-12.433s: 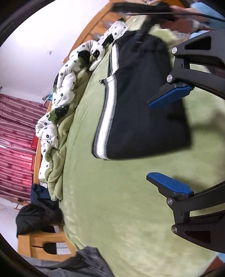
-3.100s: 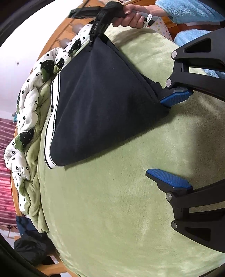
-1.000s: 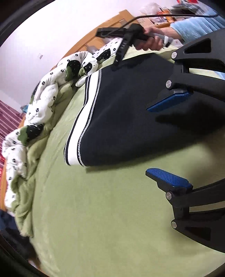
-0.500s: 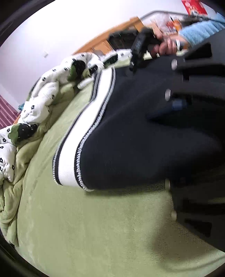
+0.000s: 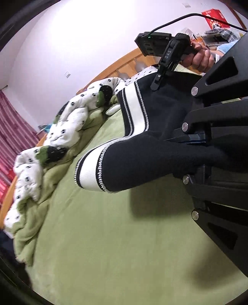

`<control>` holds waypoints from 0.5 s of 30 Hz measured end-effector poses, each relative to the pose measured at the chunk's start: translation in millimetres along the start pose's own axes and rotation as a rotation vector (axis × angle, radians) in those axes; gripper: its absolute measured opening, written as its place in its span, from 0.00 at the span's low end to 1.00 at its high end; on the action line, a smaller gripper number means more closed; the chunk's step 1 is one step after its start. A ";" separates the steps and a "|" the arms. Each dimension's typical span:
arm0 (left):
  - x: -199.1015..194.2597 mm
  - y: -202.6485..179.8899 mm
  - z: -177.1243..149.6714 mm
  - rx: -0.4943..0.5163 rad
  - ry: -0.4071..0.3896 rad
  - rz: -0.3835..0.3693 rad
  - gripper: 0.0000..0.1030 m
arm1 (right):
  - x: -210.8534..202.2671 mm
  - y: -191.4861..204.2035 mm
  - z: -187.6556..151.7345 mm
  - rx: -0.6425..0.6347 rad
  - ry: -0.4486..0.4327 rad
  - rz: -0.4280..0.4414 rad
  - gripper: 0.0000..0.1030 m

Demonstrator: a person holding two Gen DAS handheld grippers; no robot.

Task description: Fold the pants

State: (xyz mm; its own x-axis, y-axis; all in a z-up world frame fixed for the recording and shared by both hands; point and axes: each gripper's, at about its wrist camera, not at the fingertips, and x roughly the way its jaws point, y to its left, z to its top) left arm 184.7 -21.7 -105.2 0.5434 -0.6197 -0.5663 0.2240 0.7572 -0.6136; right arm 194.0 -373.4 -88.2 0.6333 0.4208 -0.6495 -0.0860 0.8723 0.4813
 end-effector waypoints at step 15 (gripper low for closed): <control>-71.5 132.6 -4.4 0.005 0.068 0.283 0.34 | 118.6 90.2 -50.1 -0.017 0.105 0.130 0.23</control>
State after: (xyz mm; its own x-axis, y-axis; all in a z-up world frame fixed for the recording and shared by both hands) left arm 172.0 122.1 -148.5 0.5293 -0.3959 -0.7504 0.0757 0.9029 -0.4230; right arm 222.8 -232.4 -151.2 0.5320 0.5532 -0.6411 -0.1755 0.8127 0.5557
